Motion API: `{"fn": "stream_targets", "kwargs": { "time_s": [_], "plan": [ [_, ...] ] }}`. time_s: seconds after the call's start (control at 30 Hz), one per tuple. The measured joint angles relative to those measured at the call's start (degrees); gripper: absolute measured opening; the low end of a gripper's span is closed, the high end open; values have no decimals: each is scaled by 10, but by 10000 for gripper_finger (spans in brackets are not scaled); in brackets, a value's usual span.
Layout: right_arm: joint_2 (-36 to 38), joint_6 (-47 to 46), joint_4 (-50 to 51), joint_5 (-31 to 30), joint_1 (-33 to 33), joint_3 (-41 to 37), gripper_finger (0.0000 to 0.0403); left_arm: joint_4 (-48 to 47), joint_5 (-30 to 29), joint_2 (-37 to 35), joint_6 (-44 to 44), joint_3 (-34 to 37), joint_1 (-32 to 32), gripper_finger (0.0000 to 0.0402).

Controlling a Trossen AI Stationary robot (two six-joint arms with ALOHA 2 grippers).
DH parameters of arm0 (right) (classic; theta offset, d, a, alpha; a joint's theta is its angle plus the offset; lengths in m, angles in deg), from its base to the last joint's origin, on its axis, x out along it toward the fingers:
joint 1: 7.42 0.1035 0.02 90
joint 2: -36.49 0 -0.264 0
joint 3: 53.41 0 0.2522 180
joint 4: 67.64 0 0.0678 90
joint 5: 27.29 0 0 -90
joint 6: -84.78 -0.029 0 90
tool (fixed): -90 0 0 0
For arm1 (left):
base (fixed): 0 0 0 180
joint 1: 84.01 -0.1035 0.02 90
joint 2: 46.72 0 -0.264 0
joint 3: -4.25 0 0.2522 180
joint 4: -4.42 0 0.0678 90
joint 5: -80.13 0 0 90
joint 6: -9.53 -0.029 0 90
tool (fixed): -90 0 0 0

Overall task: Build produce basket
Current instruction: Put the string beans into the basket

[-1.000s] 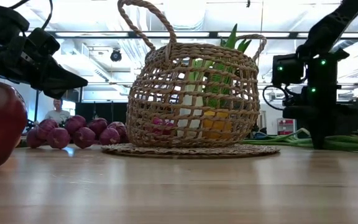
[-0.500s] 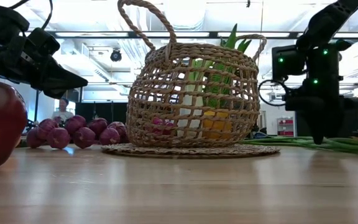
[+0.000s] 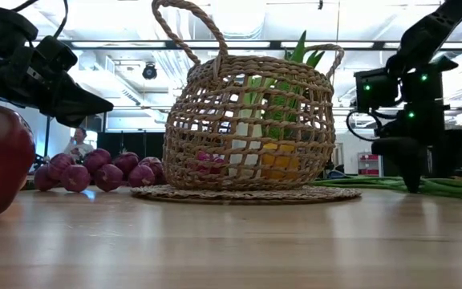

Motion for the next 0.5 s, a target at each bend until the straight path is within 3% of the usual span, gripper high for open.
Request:
{"fn": "stream_targets", "kwargs": {
  "time_s": [0.13, 0.5],
  "plan": [
    [-9, 1, -38, -9, -3, 0, 320, 0, 0, 0, 0, 0, 0, 0],
    [-49, -9, -80, -11, -33, -35, 189, 0, 0, 0, 0, 0, 0, 0]
  ]
}}
